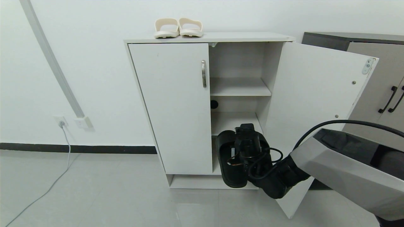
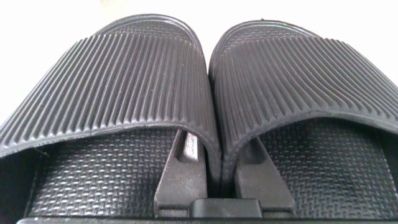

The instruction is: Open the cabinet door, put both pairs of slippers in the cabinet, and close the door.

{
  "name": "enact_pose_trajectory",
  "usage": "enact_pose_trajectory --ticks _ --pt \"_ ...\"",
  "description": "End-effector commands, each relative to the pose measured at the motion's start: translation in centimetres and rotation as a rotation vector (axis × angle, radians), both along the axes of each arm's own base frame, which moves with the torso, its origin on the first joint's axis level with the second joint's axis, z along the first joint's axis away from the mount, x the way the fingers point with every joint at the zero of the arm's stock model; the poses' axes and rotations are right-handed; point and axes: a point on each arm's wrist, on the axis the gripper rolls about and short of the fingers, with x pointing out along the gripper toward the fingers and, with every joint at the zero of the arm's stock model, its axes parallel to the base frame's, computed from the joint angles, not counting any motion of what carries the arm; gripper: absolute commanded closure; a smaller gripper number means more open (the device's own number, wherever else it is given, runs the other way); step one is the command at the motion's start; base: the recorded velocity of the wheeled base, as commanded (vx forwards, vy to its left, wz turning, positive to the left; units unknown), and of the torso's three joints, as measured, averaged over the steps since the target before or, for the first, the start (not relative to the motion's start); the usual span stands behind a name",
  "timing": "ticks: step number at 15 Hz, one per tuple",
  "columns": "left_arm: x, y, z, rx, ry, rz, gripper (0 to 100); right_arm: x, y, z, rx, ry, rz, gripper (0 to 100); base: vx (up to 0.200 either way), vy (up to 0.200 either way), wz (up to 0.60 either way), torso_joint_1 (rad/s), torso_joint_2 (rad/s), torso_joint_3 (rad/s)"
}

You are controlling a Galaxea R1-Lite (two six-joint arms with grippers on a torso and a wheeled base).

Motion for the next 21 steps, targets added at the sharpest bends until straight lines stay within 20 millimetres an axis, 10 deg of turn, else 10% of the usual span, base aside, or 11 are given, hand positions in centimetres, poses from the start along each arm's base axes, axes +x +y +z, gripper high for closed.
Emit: enact_pose_trajectory --ticks 1,21 --pt "0.0 0.0 0.0 0.0 0.002 0.0 100 0.2 0.2 -1.0 -0.012 0.015 0.001 100 0.0 0.0 0.0 0.0 0.0 0.0" --pt "0.0 0.0 0.0 -0.001 0.0 0.002 100 1.0 0.5 -0.6 0.045 -0.168 -0.061 100 0.0 0.0 0.0 0.002 0.0 -0.096"
